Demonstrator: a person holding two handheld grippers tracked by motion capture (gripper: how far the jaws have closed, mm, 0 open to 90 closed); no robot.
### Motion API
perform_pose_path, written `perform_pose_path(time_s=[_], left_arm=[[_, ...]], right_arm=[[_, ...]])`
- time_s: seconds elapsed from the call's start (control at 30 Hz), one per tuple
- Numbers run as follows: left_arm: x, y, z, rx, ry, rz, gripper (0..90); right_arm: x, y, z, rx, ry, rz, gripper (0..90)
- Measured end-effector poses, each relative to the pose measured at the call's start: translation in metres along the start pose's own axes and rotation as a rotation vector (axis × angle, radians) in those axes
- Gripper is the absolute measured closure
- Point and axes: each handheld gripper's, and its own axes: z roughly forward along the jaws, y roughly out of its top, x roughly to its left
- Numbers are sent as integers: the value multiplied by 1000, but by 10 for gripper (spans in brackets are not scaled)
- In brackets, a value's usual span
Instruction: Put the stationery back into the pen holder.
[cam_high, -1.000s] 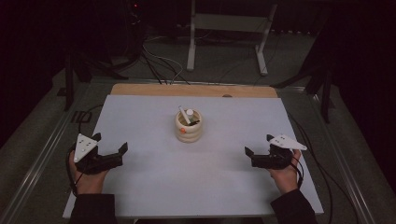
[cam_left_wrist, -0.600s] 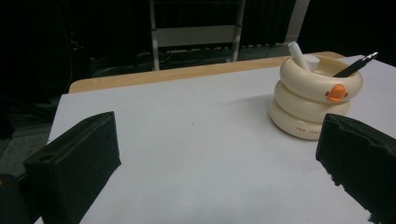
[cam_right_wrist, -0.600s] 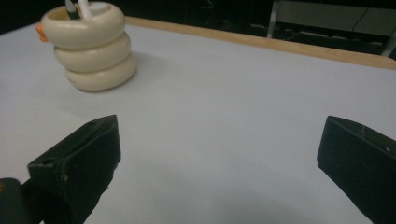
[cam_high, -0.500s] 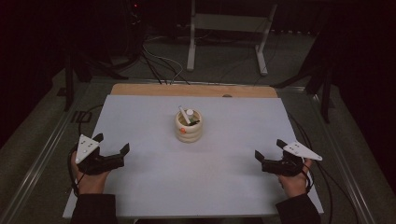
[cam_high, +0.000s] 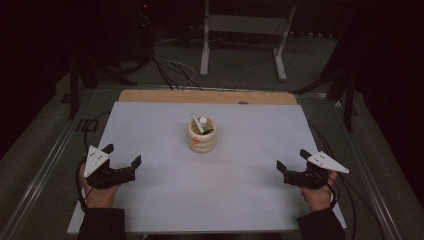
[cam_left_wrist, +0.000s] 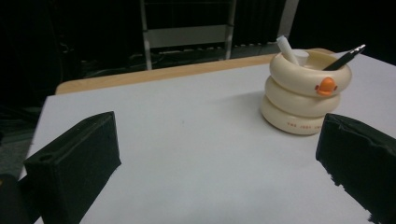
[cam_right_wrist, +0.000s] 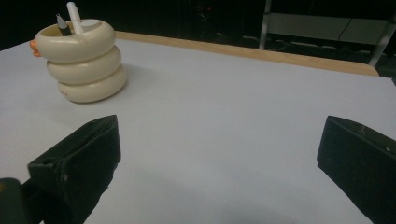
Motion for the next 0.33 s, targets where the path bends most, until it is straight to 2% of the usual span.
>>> perform_pose_path(time_s=[0.33], left_arm=[[0, -2, 4, 19, 11, -5, 1]], right_arm=[[-4, -1, 3, 16, 2, 5, 0]])
